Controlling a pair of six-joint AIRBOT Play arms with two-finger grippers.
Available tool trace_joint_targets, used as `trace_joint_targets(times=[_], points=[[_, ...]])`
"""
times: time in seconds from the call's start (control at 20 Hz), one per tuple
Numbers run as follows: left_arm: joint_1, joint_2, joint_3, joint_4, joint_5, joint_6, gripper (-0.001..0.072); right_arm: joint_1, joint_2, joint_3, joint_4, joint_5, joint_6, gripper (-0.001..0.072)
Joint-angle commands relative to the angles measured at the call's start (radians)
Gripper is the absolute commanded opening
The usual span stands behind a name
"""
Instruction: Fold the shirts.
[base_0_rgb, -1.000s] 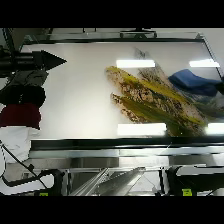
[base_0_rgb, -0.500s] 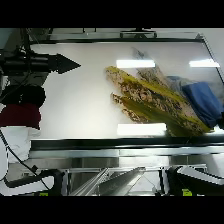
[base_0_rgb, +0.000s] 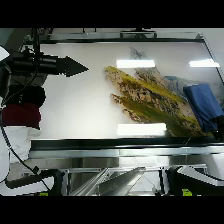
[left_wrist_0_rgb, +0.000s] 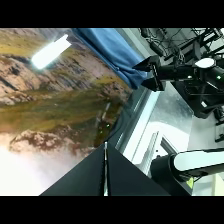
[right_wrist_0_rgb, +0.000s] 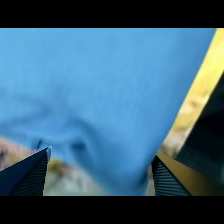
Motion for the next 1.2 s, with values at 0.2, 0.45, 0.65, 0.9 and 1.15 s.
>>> trace_joint_targets(times=[0.2,0.45,0.65,0.9,1.15], points=[[0.022,0.001,0.048,-0.006,-0.049,-0.035,0.0007,0.002,0.031,0.329,0.013,0.515,0.054,0.0574],[0.082,0.078,0.075,0.004,-0.07,-0.072,0.0006,0.115,0.238,0.373,0.23,0.486,-0.053,0.0016],[0.111,0.261,-0.212,0.004,-0.065,-0.071,0.0006,0.402,0.406,0.305,0.227,0.478,-0.053,0.0013],[0.111,0.547,-0.726,0.122,0.032,-0.071,0.0007,0.888,0.537,0.061,0.227,0.324,-0.048,0.0013],[0.158,0.74,-1.019,0.131,0.064,-0.085,0.0007,1.164,0.502,-0.08,0.227,0.178,-0.045,0.0013]])
